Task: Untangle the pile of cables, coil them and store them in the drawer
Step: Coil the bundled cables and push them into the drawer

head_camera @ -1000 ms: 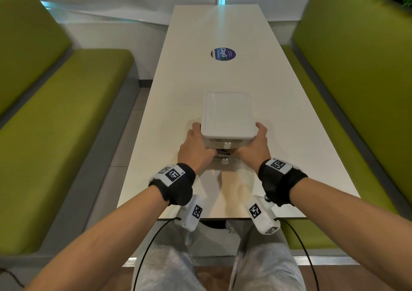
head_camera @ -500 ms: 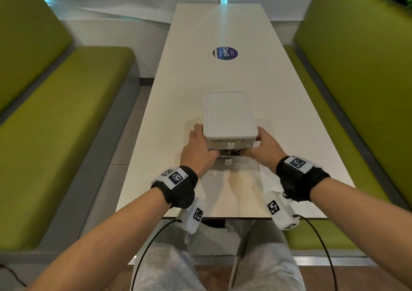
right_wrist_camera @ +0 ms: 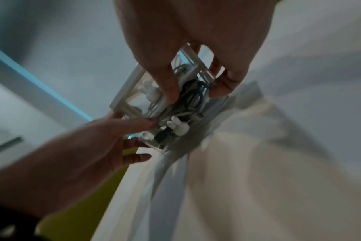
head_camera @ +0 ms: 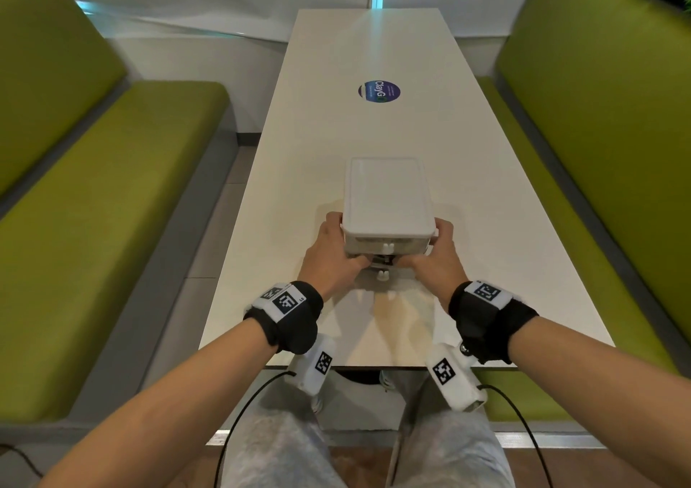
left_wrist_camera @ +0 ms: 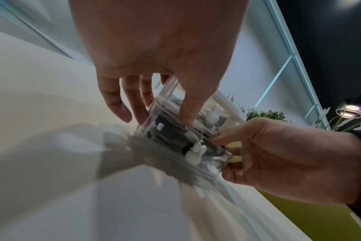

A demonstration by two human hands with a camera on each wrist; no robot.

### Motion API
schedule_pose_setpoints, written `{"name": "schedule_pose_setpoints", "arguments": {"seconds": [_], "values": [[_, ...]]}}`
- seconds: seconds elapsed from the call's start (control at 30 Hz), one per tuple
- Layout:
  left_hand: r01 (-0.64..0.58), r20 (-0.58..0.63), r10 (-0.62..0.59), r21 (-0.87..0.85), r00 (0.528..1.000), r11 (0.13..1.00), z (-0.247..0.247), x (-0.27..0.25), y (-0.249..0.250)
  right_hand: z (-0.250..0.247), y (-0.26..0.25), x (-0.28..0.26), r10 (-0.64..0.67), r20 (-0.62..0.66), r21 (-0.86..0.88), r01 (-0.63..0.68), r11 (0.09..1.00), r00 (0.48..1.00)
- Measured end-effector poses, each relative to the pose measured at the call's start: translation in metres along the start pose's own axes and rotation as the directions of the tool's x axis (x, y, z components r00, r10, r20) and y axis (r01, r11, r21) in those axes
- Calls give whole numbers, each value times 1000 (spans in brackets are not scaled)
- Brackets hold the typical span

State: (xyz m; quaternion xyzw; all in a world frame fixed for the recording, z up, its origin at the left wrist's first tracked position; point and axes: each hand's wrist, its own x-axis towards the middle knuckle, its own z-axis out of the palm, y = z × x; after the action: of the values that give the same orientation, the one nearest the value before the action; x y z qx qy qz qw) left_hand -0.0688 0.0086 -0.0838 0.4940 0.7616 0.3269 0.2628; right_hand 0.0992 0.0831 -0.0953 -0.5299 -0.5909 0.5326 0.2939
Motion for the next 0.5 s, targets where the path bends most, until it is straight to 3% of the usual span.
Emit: {"name": "schedule_pose_setpoints", "arguments": {"seconds": [0.2,0.5], "values": [[-40,43,41,-31,998,999,-4,-5,-6,0,3,5,102,-6,0,-102,995,995],[-47,-63,55,114,996,992,1,-6,-1,0,7,10,132,-35,0,-132,991,991]]}}
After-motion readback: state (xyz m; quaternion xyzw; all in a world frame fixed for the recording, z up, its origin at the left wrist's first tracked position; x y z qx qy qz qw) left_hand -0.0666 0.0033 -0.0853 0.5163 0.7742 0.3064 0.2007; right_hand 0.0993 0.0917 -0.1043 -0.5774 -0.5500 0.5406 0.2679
